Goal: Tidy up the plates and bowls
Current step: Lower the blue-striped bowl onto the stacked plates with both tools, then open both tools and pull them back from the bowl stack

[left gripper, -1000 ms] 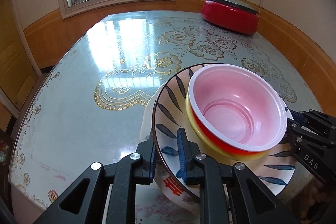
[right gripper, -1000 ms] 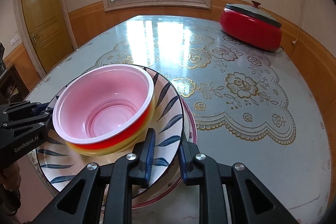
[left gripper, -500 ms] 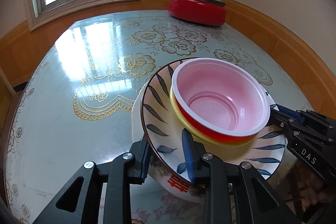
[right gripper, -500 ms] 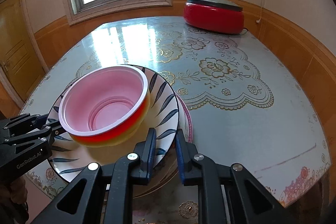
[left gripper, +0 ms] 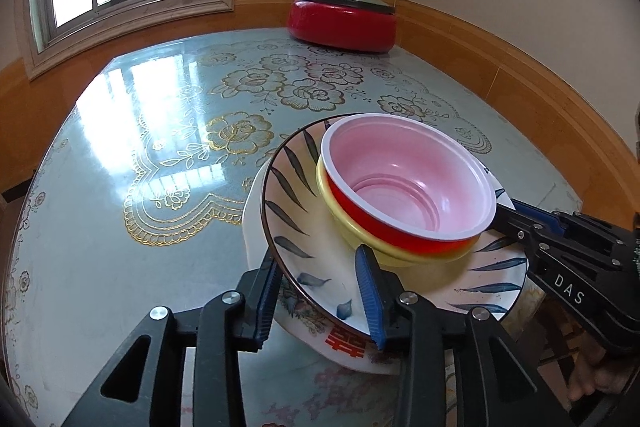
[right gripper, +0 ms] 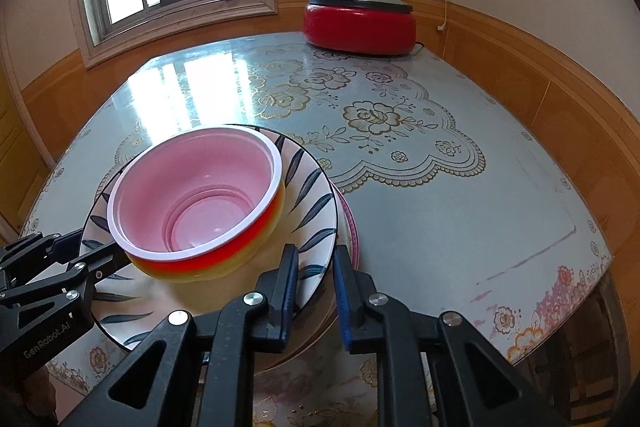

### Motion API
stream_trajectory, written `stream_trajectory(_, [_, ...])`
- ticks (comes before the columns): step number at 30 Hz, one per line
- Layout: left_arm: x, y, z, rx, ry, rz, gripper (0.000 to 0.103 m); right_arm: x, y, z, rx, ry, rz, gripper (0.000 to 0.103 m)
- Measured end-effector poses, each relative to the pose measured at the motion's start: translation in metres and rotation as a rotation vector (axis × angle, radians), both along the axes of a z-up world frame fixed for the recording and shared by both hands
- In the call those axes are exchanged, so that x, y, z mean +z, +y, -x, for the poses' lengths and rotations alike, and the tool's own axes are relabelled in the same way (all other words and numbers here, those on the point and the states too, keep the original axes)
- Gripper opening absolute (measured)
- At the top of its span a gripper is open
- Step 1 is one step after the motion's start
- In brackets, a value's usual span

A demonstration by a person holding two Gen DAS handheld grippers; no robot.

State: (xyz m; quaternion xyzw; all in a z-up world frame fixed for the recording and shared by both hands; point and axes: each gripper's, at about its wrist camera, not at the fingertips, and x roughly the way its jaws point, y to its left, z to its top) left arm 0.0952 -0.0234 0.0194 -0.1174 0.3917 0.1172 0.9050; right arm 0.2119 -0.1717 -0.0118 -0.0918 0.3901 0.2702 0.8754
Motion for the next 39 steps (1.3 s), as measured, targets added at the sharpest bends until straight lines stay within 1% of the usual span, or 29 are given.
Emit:
stream_trajectory(4, [0.002, 0.002, 0.004, -0.019, -0.005, 0.009, 0.039, 0.001, -0.002, 0.006, -0.028, 0.008, -0.017, 0.020])
stream_trajectory(10, [0.003, 0.002, 0.007, -0.045, -0.011, 0.008, 0.039, 0.002, -0.007, 0.011, -0.067, 0.049, -0.066, 0.020])
stream_trajectory(15, [0.004, 0.004, 0.007, -0.062, -0.014, 0.012, 0.040, 0.004, -0.008, 0.015, -0.088, 0.039, -0.068, 0.017])
stream_trajectory(17, [0.003, 0.004, 0.007, -0.069, -0.017, 0.013, 0.042, 0.005, -0.009, 0.018, -0.095, 0.030, -0.070, 0.017])
stream_trajectory(20, [0.002, 0.008, 0.008, -0.063, -0.025, 0.035, 0.045, 0.006, -0.009, 0.020, -0.097, 0.029, -0.066, 0.017])
stream_trajectory(22, [0.002, 0.011, 0.011, -0.052, -0.033, 0.050, 0.045, 0.006, -0.012, 0.019, -0.093, 0.051, -0.090, 0.017])
stream_trajectory(25, [0.004, 0.018, 0.020, -0.024, -0.051, 0.076, 0.047, 0.005, -0.022, 0.020, -0.089, 0.079, -0.157, 0.017])
stream_trajectory(28, [0.010, 0.026, 0.033, 0.008, -0.072, 0.094, 0.047, 0.007, -0.031, 0.028, -0.053, 0.066, -0.200, 0.017])
stream_trajectory(30, [0.012, 0.031, 0.044, 0.029, -0.087, 0.121, 0.048, 0.010, -0.038, 0.036, -0.021, 0.066, -0.230, 0.017])
stream_trajectory(32, [0.016, 0.036, 0.055, 0.058, -0.092, 0.124, 0.047, 0.011, -0.043, 0.042, 0.023, 0.065, -0.248, 0.017])
stream_trajectory(34, [0.015, 0.043, 0.066, 0.082, -0.100, 0.166, 0.047, 0.011, -0.044, 0.048, 0.080, 0.081, -0.254, 0.017])
stream_trajectory(35, [0.013, 0.047, 0.070, 0.101, -0.095, 0.176, 0.047, 0.010, -0.042, 0.050, 0.116, 0.083, -0.244, 0.017])
stream_trajectory(37, [0.007, 0.051, 0.073, 0.158, -0.061, 0.149, 0.045, 0.004, -0.037, 0.055, 0.155, 0.091, -0.202, 0.017])
stream_trajectory(39, [-0.002, 0.054, 0.074, 0.191, -0.032, 0.160, 0.045, -0.004, -0.032, 0.055, 0.193, 0.136, -0.195, 0.017])
